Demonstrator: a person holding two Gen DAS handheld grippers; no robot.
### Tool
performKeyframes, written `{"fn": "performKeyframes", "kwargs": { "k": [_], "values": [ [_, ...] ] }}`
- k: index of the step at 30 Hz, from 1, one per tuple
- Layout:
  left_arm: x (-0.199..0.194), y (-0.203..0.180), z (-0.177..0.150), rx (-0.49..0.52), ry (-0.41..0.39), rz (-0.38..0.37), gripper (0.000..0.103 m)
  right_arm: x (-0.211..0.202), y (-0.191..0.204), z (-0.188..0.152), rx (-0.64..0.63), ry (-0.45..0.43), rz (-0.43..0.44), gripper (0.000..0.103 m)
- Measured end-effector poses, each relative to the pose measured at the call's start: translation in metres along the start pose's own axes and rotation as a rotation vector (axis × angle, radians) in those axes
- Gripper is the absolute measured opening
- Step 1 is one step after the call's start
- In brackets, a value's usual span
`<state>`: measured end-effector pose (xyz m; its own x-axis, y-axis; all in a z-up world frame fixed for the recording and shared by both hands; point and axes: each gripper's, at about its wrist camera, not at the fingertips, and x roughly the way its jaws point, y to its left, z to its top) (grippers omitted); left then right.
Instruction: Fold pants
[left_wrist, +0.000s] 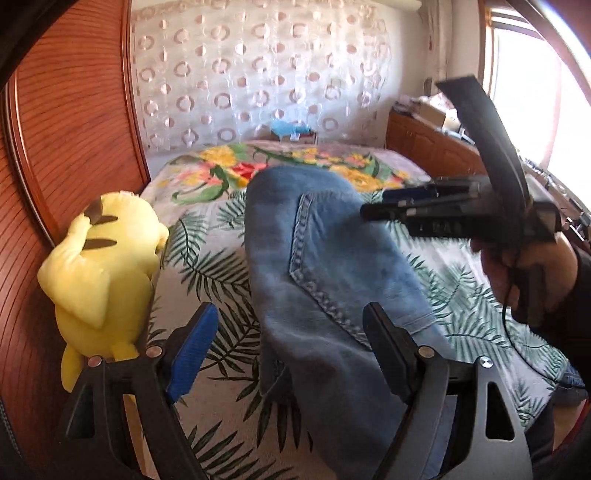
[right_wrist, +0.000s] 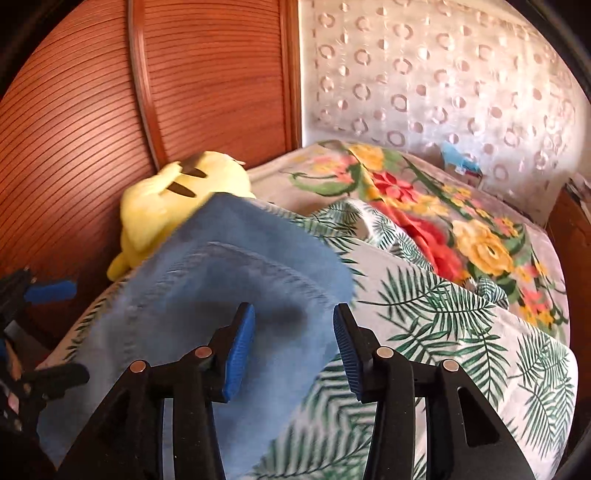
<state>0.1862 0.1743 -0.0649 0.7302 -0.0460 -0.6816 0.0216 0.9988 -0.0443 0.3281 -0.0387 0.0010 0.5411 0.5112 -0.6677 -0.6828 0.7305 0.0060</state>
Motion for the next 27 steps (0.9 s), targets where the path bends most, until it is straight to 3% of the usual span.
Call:
{"fn": "performKeyframes", "kwargs": {
  "k": [8,15,21,24,26,27],
  "values": [
    [0.033,0.011,-0.005,-0.025,0.071,0.018,0.081,0.039,-0.022,0.012,0.025,0.042,0.095,0.066],
    [0.048,0.015,-0.012,-0.038,0.098,-0.002,0.081,0.075,-0.029,0.009,0.062,0.088,0.172,0.067],
    [0.048,0.016,-0.014,-0.065,0.1,-0.12,0.049,0.095,-0.049,0.008,0.14,0.109,0.254,0.065],
    [0.048,0.014,-0.014,-0.066,0.1,-0.153,0.034,0.098,-0.05,0.015,0.11,0.111,0.275,0.045],
    [0.046,0.015,-0.014,-0.071,0.093,-0.156,0.019,0.091,-0.049,0.021,0.088,0.094,0.288,0.029],
    [0.044,0.016,-0.013,-0.073,0.09,-0.156,0.017,0.089,-0.046,0.025,0.075,0.089,0.298,0.026]
  ]
}}
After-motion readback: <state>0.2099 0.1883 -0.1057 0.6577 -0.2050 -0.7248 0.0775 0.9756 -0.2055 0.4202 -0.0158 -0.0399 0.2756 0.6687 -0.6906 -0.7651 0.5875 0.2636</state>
